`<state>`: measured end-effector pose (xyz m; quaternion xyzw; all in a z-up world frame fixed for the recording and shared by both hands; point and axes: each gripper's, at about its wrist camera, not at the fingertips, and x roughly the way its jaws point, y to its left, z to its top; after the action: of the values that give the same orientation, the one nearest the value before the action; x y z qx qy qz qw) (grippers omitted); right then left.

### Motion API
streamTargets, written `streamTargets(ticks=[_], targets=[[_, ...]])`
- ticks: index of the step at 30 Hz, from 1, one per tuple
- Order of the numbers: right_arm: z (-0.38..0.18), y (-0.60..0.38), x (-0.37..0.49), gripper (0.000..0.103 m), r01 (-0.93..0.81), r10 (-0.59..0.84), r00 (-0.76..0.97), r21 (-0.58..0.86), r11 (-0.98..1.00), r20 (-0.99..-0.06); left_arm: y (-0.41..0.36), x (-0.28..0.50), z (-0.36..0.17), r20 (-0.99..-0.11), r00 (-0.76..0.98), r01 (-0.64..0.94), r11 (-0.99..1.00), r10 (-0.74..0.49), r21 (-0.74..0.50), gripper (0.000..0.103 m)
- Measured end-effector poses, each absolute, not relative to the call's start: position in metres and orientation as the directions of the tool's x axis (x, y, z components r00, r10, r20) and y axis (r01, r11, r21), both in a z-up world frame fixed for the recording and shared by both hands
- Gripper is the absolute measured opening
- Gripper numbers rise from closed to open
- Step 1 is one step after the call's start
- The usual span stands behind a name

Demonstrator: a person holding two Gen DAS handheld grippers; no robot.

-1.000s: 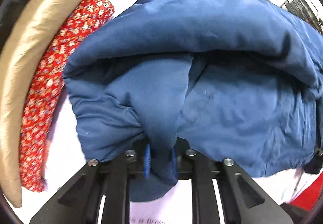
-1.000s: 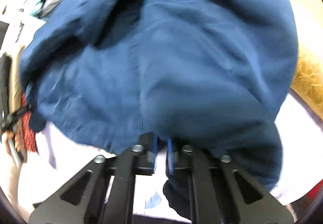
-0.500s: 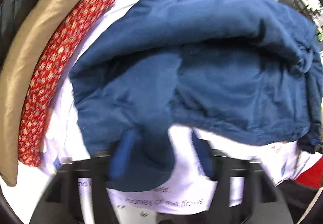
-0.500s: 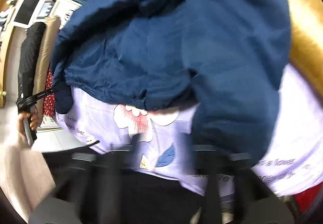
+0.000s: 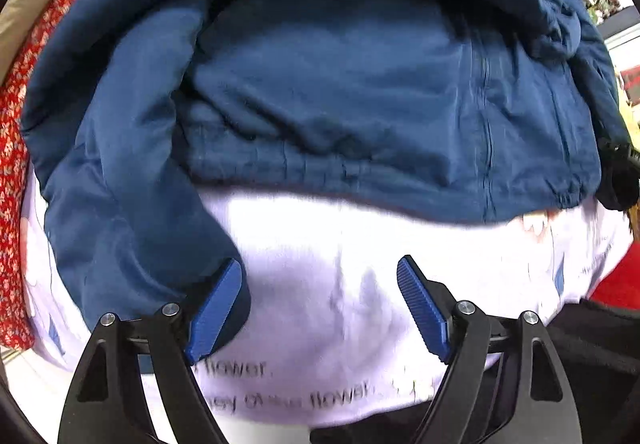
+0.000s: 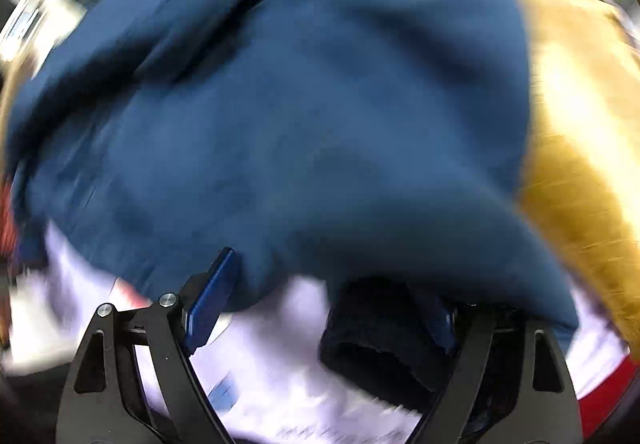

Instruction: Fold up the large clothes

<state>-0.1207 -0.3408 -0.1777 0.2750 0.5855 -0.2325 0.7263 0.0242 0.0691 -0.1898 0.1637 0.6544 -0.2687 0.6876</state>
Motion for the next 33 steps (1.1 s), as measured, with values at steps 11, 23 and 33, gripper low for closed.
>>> streamTargets(ticks=[11,23,33], targets=[[-0.189,-0.310,-0.115,0.084,0.650,0.238,0.250,0.345,0.677,-0.938,0.098,0.099,-0.201,-0.981,0.176,0.424,0.906,-0.085,-0.002,0.078],[-0.216,-0.301,-0.102,0.086,0.704,0.222,0.249,0.334,0.628,-0.943,0.073,0.152,-0.213,-0.987,0.101,0.383,0.921,-0.123,-0.075,0.071],[-0.169,-0.282,-0.103,0.013,0.612,0.266,0.320,0.413,0.674,-0.909,0.082,0.097,-0.150,-0.983,0.096,0.516,0.853,-0.155,-0.084,0.011]])
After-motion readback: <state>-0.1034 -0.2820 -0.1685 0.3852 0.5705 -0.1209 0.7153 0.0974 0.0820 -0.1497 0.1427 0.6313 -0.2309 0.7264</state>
